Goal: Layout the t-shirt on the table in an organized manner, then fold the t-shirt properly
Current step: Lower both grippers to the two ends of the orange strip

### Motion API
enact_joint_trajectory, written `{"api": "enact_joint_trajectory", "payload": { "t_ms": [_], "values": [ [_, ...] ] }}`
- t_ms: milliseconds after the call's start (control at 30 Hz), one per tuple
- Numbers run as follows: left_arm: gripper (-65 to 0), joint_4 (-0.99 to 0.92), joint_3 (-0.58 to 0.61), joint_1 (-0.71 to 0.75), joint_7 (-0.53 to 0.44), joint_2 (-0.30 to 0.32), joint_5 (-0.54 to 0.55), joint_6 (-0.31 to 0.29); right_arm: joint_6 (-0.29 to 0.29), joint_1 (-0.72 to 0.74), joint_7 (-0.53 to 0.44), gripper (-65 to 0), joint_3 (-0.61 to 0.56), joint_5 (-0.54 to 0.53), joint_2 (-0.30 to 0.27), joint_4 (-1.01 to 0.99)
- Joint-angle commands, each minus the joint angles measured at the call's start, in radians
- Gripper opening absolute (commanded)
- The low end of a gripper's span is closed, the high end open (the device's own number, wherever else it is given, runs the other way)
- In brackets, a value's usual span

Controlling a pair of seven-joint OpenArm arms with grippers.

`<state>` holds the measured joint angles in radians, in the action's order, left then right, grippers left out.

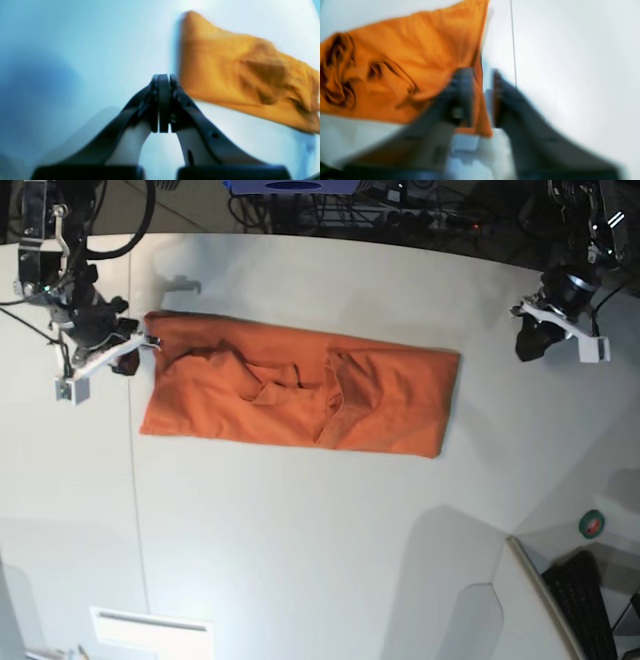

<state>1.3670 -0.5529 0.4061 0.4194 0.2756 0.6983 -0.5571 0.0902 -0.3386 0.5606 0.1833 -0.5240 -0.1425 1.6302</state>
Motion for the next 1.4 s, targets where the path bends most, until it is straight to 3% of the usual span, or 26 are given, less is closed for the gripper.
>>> {"api": "enact_joint_trajectory", "payload": {
  "t_ms": [0,233,367,533,700,933,1200,1267,1367],
  "values": [
    [-65.0,-0.016,-0.043,0.003,-0.015,0.009,0.013,-0.030,0.007,0.014,-0.012,-65.0,0.005,-0.008,-0.009,0.017],
    [-65.0,-0.134,-0.112,0.003,-0.015,0.007,0.013,-0.131,0.007,0.019,0.060,-65.0,0.003,-0.008,-0.001,0.014],
    [-65.0,-0.130,-0.108,0.003,-0.015,-0.019,0.013,-0.131,0.009,0.051,0.063,-65.0,-0.011,-0.003,0.031,-0.074],
    [-65.0,-0.128,-0.105,0.001,-0.015,-0.032,0.013,-0.131,0.009,0.089,0.071,-65.0,-0.127,-0.003,0.014,-0.178],
    [-65.0,-0.128,-0.112,0.026,-0.018,-0.025,0.013,-0.131,0.004,0.069,0.071,-65.0,-0.133,-0.003,0.019,-0.209],
    [-65.0,-0.128,-0.114,0.032,-0.018,-0.009,0.011,-0.131,0.004,0.009,0.071,-65.0,-0.135,-0.003,0.019,-0.164],
    [-65.0,-0.128,-0.111,0.024,-0.018,-0.008,0.010,-0.128,0.007,-0.021,0.074,-65.0,-0.098,-0.009,0.010,0.032],
    [-65.0,-0.128,-0.114,0.023,-0.020,-0.008,-0.033,-0.126,0.010,-0.037,0.071,-65.0,-0.064,-0.009,0.019,0.081],
    [-65.0,-0.096,-0.114,0.006,-0.021,-0.020,-0.193,-0.125,0.010,0.003,0.074,-65.0,-0.055,-0.009,0.014,0.080]
  ]
}}
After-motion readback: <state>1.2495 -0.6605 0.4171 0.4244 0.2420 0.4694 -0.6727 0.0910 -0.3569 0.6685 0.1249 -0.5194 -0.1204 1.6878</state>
